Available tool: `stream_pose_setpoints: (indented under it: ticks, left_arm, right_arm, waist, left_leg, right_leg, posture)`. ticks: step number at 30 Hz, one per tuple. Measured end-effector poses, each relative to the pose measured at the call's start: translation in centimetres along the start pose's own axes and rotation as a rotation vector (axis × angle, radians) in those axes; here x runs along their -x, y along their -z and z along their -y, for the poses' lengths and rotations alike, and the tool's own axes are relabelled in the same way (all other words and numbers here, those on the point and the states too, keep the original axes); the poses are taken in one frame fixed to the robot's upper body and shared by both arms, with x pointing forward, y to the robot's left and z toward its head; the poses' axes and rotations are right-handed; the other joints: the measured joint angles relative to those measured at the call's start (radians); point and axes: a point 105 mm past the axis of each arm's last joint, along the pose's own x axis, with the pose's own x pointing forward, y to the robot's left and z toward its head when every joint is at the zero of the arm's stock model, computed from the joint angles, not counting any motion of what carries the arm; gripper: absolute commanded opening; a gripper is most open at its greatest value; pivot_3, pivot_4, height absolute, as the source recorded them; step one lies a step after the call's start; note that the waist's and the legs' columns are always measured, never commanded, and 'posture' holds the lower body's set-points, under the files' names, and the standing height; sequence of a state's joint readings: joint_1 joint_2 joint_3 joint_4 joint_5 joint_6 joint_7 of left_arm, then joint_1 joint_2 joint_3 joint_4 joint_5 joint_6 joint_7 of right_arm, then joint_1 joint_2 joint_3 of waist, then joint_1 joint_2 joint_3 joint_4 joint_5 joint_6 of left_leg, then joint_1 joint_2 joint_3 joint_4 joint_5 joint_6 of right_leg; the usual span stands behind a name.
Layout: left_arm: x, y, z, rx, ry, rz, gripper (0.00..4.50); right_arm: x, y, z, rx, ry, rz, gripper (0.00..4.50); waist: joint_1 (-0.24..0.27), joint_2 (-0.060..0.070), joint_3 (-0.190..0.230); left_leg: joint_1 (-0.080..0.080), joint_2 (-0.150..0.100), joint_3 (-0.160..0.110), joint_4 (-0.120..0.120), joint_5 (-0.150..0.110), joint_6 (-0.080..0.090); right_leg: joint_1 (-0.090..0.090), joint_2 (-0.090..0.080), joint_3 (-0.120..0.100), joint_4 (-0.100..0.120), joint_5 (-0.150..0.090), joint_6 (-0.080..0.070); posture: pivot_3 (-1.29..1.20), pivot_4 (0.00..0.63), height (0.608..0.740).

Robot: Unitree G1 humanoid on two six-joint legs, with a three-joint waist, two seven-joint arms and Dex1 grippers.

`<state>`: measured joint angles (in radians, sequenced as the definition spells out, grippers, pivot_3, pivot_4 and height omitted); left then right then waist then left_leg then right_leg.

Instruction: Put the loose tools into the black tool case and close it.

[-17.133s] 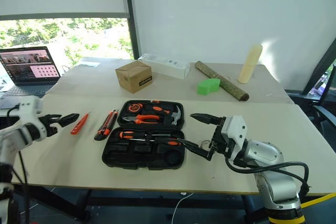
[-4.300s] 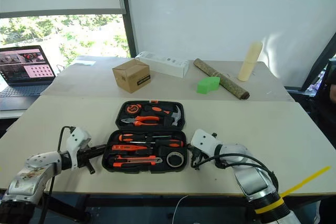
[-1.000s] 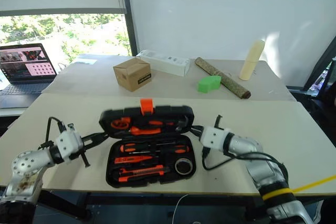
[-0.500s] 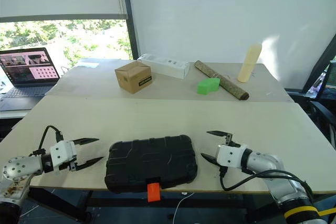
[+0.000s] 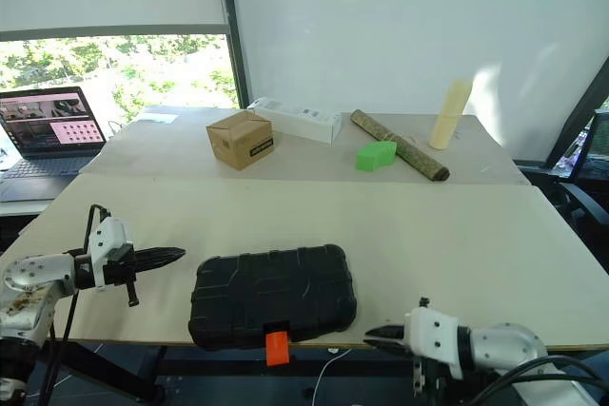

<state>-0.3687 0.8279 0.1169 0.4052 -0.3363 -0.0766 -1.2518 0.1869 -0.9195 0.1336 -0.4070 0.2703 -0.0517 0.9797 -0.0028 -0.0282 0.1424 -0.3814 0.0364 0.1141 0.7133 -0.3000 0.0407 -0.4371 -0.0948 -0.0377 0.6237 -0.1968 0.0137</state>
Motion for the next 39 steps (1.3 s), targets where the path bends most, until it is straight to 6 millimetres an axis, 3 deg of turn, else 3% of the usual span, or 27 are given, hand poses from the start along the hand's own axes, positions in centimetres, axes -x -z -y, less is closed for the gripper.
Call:
stream_pose_setpoints:
  ticks: [4, 6, 10, 16, 22, 31, 36, 39]
  left_arm:
    - [-1.8, -0.9, -0.8, -0.001, 0.032, -0.007, 0.0]
    - [-3.1, -0.6, -0.7, 0.006, 0.065, -0.024, 0.0]
    - [-5.7, -0.2, 0.8, 0.012, 0.196, -0.058, 0.0]
    - [-6.4, 0.1, 0.9, 0.029, 0.235, -0.076, 0.0]
    - [-7.6, -0.3, 0.1, 0.058, 0.185, -0.041, 0.0]
    - [-7.7, 0.1, -1.1, 0.101, 0.066, -0.016, 0.0]
    - [-6.4, -1.2, -2.4, 0.101, 0.032, 0.041, 0.0]
    - [-5.9, -3.7, -2.4, 0.074, 0.093, 0.089, 0.0]
  right_arm:
    - [-1.9, 0.0, -1.1, -0.047, -0.049, -0.007, 0.1]
    - [-3.1, -0.2, -0.7, -0.041, -0.041, -0.01, 0.1]
    - [-5.2, -1.3, 1.4, -0.007, 0.015, 0.022, 0.1]
    - [-6.3, -1.3, 4.6, 0.008, 0.079, -0.012, 0.1]
    - [-7.5, -2.0, 9.3, 0.021, 0.211, -0.023, 0.1]
    - [-7.2, -0.5, 11.5, 0.023, 0.255, -0.06, 0.1]
    - [-2.6, 0.7, 10.8, 0.012, 0.276, -0.117, 0.1]
    - [-1.0, -0.8, 9.2, -0.037, 0.257, -0.057, 0.1]
  waist:
    - [0.008, 0.0, 0.0]
    - [0.012, -0.001, 0.0]
    - [0.012, -0.002, 0.0]
    - [0.003, -0.003, 0.001]
    - [0.0, -0.004, 0.002]
    - [0.0, -0.004, 0.002]
    - [0.01, -0.004, 0.002]
    - [0.01, -0.004, 0.002]
  left_leg:
    - [-0.001, -0.002, 0.0, 0.001, 0.0, 0.0]
    - [-0.002, -0.002, 0.0, 0.002, 0.0, 0.0]
    - [-0.004, -0.002, 0.0, 0.003, 0.0, 0.0]
    - [-0.004, -0.002, 0.0, 0.003, 0.0, 0.0]
    - [-0.005, -0.002, -0.001, 0.003, 0.0, 0.0]
    - [-0.009, -0.003, -0.001, 0.003, 0.003, -0.005]
    - [-0.01, -0.003, -0.002, 0.002, 0.003, -0.004]
    - [-0.01, -0.003, -0.002, 0.002, 0.003, -0.004]
  right_leg:
    - [0.0, 0.0, 0.0, 0.0, 0.0, 0.0]
    - [0.0, 0.001, 0.0, 0.0, 0.0, 0.0]
    - [-0.002, 0.002, 0.0, 0.0, 0.0, 0.0]
    - [-0.002, 0.002, 0.0, 0.0, 0.0, -0.001]
    - [-0.003, 0.002, -0.001, 0.001, 0.001, -0.001]
    - [-0.003, 0.001, -0.002, 0.001, 0.002, 0.001]
    - [-0.003, 0.0, -0.003, 0.0, 0.001, 0.002]
    - [-0.003, 0.001, -0.003, -0.001, 0.001, 0.002]
  posture:
    - [0.0, 0.15, 0.74]
    - [0.0, 0.15, 0.74]
    - [0.0, 0.15, 0.74]
    - [0.0, 0.15, 0.74]
    - [0.0, 0.15, 0.74]
    - [0.0, 0.15, 0.74]
    - [0.0, 0.15, 0.74]
    - [0.0, 0.15, 0.74]
